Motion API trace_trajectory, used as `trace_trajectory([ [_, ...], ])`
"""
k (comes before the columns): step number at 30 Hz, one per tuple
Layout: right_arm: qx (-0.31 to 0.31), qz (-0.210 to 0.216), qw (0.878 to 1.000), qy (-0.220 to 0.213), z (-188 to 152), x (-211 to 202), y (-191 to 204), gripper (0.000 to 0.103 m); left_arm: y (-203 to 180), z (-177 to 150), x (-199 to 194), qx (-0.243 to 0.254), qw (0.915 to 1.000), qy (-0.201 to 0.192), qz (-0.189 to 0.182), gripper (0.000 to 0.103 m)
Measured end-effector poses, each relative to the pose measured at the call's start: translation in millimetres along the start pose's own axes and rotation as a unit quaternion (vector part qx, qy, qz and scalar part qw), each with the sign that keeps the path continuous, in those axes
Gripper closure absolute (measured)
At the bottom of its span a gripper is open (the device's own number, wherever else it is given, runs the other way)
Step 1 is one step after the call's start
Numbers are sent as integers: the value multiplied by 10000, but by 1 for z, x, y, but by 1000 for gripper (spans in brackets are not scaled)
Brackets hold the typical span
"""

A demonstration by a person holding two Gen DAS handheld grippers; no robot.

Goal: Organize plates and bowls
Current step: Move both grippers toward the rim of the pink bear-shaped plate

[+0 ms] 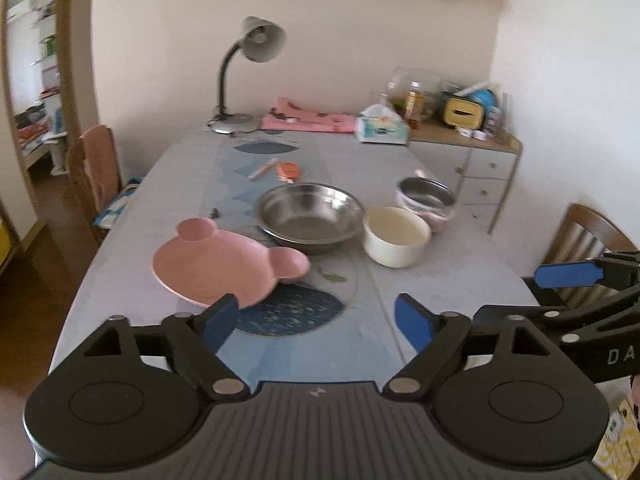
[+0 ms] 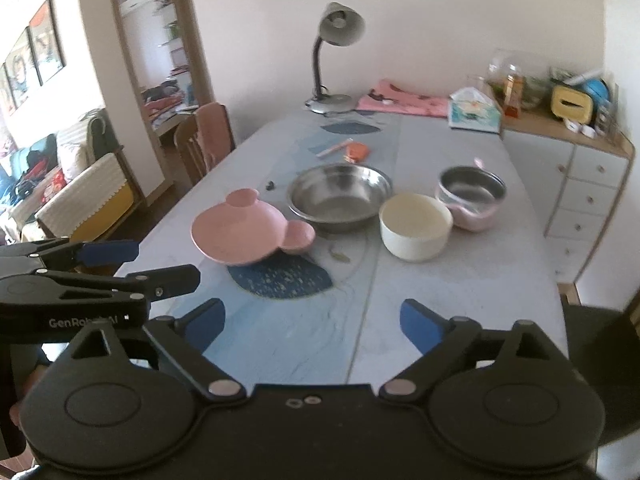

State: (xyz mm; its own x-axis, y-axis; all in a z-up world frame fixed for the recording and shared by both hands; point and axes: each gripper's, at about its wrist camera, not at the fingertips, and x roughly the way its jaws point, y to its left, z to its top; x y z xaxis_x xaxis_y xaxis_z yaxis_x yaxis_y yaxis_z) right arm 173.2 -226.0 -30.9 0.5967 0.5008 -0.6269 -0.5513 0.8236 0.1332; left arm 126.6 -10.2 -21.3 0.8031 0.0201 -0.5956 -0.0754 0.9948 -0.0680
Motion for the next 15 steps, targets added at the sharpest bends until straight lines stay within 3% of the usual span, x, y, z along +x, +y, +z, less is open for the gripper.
trace_trajectory([
  [1,-21,20,10000,3,3,5,0,4,4,2,3,-66,10000,-14,29,1],
  [2,-38,45,10000,1,7,11,0,3,8,4,7,-128,9999,-45,57,0],
  [15,68,121,9997,193,51,103,-16,1,71,53,93,-424,9980,92,459,0],
])
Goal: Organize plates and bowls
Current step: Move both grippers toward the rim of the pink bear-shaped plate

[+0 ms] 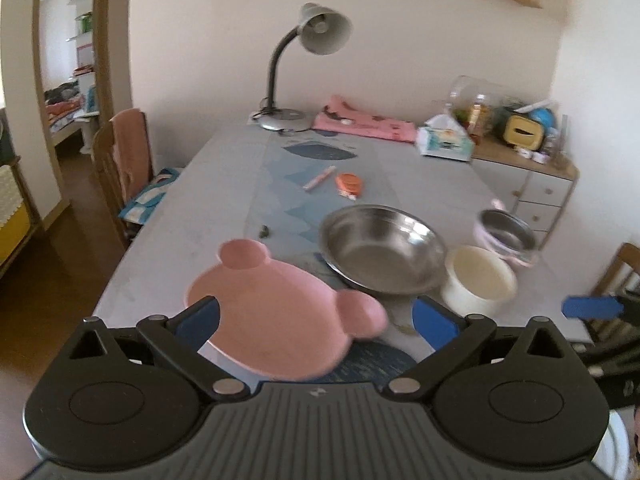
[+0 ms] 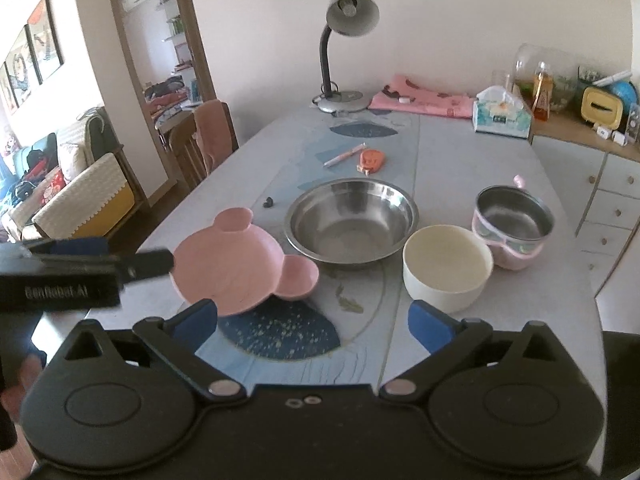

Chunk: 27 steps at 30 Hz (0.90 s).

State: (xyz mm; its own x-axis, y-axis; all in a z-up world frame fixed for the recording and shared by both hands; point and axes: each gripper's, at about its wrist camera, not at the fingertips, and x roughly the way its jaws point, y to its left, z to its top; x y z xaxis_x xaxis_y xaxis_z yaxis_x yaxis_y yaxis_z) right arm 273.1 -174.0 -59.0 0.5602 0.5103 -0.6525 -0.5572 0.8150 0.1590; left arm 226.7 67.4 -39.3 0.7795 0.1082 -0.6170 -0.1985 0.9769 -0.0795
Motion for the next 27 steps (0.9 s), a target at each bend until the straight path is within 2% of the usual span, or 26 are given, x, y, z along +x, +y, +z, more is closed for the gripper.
trace_trajectory([
  [7,58,-54,9996,267,11,53,-7,1,37,25,61,-140,9990,243,338,0],
  [14,90,-28,9985,547,16,98,-12,4,70,35,108,-599,9948,420,702,0],
  [17,143,-5,9978,643,18,113,-15,5,75,37,122,-522,9941,451,836,0],
  [24,232,24,9961,857,19,143,-16,9,88,44,164,-178,9942,909,543,0],
  [27,228,-25,9949,978,18,156,-16,17,97,40,186,-194,9910,1181,605,0],
])
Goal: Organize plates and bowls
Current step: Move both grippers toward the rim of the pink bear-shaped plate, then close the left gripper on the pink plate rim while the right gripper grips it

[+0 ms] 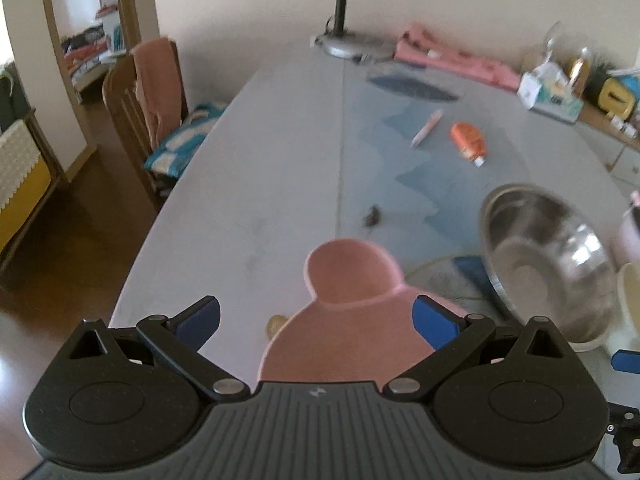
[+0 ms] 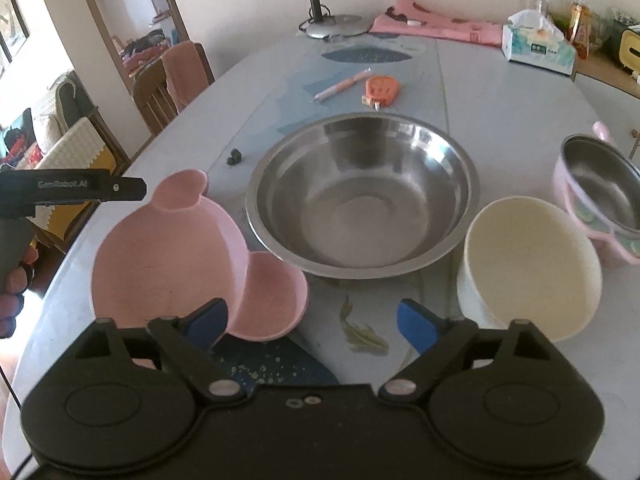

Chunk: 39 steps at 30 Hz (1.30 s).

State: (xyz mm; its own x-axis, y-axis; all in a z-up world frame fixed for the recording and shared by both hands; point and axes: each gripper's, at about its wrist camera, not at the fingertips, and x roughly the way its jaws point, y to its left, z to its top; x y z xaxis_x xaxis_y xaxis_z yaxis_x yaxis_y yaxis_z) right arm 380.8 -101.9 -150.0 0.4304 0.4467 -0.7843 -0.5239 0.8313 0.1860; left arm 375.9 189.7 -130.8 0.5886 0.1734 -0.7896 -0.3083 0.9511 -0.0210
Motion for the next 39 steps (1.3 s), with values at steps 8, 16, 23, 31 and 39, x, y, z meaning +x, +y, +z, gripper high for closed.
trace_trajectory([
  [8,364,16,9988,337,-2,27,-4,32,12,-6,32,-143,9987,491,51,29],
  [16,663,163,9964,505,-4,33,-9,59,14,-13,36,-195,9978,631,-90,61],
  [23,904,250,9942,527,-5,28,-12,87,13,-15,26,-231,9978,598,-183,73],
  [31,1011,124,9924,683,-11,19,-13,90,13,-31,4,-413,9973,546,-271,80],
  [39,950,88,9933,649,-29,-10,-13,91,8,-59,-31,-507,9968,507,-356,82],
])
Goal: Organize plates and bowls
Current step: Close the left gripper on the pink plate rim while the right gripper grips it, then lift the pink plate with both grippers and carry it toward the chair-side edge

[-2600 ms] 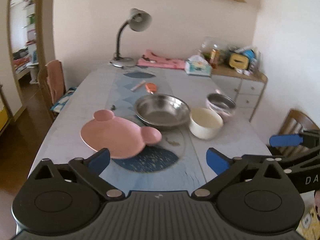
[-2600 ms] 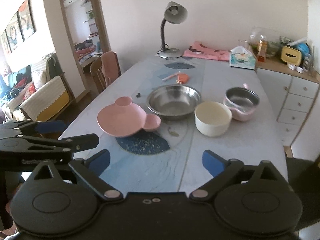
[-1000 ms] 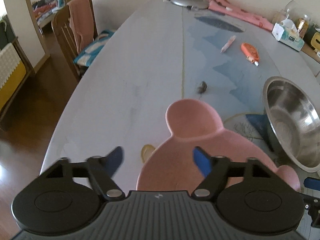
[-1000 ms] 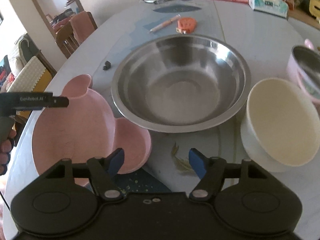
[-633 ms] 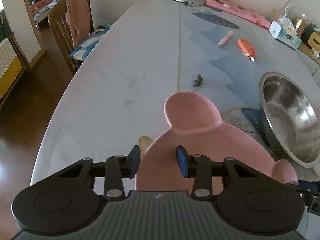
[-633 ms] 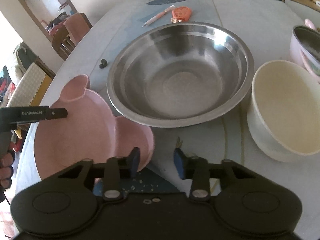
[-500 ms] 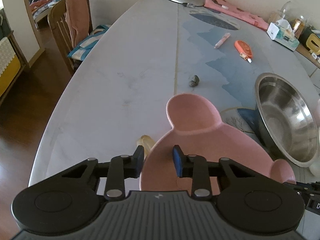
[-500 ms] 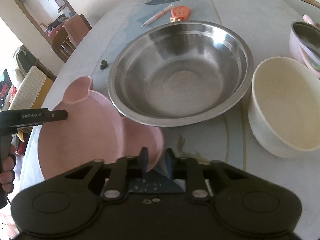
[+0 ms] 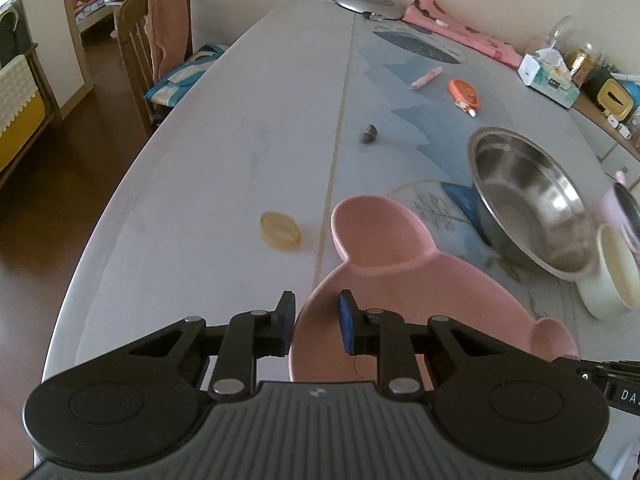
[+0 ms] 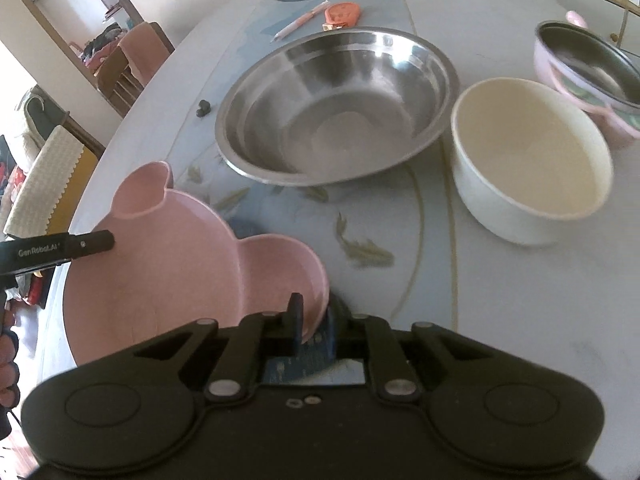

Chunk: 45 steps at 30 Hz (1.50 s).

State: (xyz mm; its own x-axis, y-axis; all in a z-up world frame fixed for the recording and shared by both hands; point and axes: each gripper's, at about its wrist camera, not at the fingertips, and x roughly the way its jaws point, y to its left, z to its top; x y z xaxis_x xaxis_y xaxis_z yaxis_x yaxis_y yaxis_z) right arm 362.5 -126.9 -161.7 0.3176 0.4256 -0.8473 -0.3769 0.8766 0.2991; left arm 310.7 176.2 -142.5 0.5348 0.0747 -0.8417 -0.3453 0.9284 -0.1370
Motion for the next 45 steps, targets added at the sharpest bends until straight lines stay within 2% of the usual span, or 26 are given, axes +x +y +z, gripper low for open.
trace_trajectory([
  [11,143,-81,9994,-310,-40,-68,-17,92,-37,-42,-65,264,9989,-264,-269,82],
  [25,857,-393,9922,-814,-117,-167,-70,94,-113,-105,-128,890,9910,-435,-895,83],
  [35,1437,-678,9815,-1069,-160,-208,-122,95,-176,-141,-144,1339,9822,-415,-1252,83],
  [45,1836,-935,9726,-1078,-185,-227,-185,96,-247,-169,-132,1670,9750,-160,-1458,83],
])
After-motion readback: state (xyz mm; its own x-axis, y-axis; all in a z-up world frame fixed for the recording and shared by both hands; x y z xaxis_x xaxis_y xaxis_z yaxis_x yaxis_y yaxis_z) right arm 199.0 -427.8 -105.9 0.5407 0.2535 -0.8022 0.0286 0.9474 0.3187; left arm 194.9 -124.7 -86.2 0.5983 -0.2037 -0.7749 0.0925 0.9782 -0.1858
